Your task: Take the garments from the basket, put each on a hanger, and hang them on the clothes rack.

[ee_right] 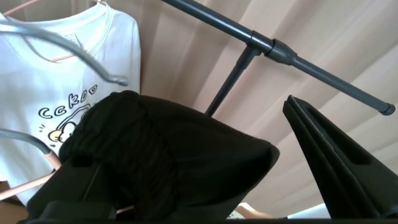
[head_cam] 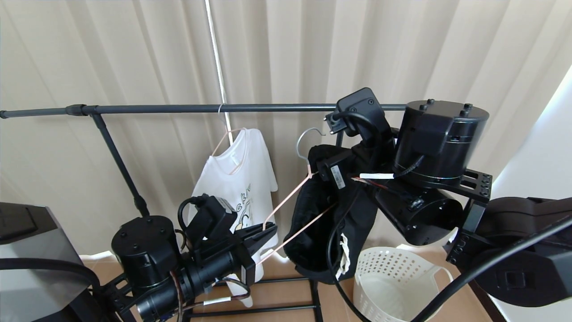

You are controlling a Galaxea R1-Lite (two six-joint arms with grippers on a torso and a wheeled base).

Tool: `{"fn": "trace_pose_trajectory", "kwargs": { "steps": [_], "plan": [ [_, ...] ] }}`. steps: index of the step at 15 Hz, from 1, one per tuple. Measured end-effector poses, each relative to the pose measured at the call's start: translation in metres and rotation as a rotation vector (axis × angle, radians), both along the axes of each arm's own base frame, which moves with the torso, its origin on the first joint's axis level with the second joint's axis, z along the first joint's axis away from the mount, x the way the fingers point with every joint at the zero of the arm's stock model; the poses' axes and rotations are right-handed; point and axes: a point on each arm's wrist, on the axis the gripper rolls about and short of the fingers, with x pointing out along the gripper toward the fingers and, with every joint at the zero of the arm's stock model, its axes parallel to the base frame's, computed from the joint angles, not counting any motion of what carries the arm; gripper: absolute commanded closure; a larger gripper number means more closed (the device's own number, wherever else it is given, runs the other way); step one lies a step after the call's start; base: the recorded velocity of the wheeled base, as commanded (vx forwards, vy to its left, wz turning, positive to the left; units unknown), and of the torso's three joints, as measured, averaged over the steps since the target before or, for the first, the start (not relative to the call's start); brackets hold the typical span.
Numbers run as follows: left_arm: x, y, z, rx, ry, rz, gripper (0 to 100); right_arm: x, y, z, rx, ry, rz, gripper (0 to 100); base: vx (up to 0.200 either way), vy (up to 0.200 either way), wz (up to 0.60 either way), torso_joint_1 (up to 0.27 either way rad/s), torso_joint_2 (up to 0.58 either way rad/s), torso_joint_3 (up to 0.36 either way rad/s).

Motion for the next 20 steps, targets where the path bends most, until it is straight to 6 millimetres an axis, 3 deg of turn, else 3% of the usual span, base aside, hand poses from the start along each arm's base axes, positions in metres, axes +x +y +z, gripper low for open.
{"fn": "trace_pose_trajectory", "kwargs": {
  "steps": [20],
  "plan": [
    [0.020, 0.019, 0.011, -0.053, -0.023, 0.091, 100, -0.007, -0.006, 0.009, 0.015, -0.014, 0.003, 0, 0.000, 0.000, 0.00, 0.000, 0.00, 0.000]
  ]
}}
